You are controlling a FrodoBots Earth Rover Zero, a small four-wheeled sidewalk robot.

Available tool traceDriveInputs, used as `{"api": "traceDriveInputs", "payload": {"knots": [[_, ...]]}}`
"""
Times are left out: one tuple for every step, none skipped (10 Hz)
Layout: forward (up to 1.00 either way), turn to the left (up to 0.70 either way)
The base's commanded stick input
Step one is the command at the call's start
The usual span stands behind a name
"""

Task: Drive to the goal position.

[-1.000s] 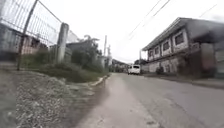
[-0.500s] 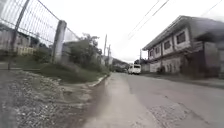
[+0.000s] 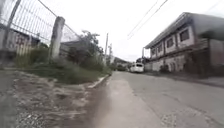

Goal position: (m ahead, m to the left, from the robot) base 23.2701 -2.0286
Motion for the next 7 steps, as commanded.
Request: {"api": "traceDriveInputs", "payload": {"knots": [[0.70, -0.25], [0.70, -0.31], [0.70, -0.32], [0.70, -0.32], [0.70, -0.32], [0.70, -0.32], [0.70, -0.32]]}}
